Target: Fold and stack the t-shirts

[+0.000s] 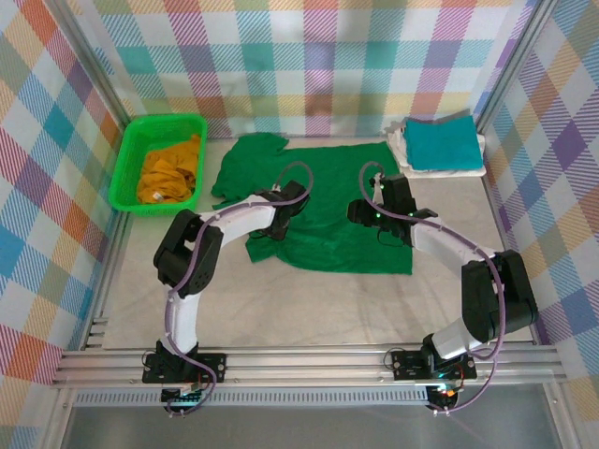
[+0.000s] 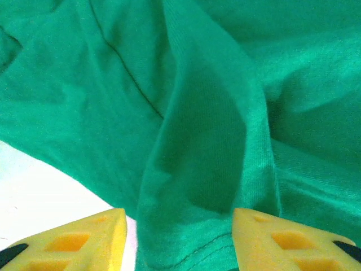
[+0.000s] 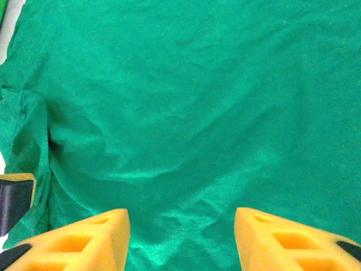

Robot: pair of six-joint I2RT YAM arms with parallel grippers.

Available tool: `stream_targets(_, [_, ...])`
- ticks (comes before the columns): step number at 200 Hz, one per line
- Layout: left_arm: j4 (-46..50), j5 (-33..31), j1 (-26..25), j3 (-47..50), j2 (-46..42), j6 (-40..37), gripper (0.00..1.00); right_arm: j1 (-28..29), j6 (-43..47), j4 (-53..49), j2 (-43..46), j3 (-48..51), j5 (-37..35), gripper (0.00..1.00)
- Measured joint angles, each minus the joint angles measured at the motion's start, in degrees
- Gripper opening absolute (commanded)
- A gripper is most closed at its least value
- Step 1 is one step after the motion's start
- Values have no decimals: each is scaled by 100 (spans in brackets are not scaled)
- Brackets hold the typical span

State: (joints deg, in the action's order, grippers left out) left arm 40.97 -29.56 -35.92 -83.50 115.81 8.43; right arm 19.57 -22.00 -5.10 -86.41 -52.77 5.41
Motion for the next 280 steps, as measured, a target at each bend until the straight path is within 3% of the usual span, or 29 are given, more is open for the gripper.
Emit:
stream_targets(6, [-17, 15, 0, 7, 4, -13, 33, 0, 0, 0, 7, 0, 0, 52])
stream_targets(17, [-57, 35, 0, 7, 4, 33, 6, 0, 2, 0, 13, 2, -2, 52])
stream_targets(23, [-70, 28, 0, 4, 4, 72, 0, 0, 0, 0, 13, 2, 0, 53])
stream_targets(68, [-48, -195, -2, 214, -129, 575, 0, 0, 2, -4, 17, 2, -2, 53])
stream_targets(108, [0, 70, 76, 1270, -1204, 1681, 0, 0, 20, -9, 42, 2, -7, 53])
stream_targets(138, [-57, 514, 297, 2124, -2006, 2398, 6, 0, 24, -9, 44, 2, -4, 53])
stream_targets(158, [-57, 726, 520, 2559, -2275, 2721, 16, 0, 24, -9, 44, 2, -2, 53])
stream_targets(177, [-44, 833, 693, 2712, -2317, 2900, 16, 0, 24, -9, 44, 2, 0, 53])
stream_targets(191, [-48, 905, 752, 2793, -2376, 3029, 22, 0, 24, -9, 44, 2, 0, 53])
stream_targets(235, [63, 914, 774, 3195, -3067, 3272, 28, 0, 26, -11, 44, 2, -4, 54])
stream_targets(280, [219, 984, 514, 2433, -2680, 2962, 29, 0, 22, -4, 44, 26, 39, 54])
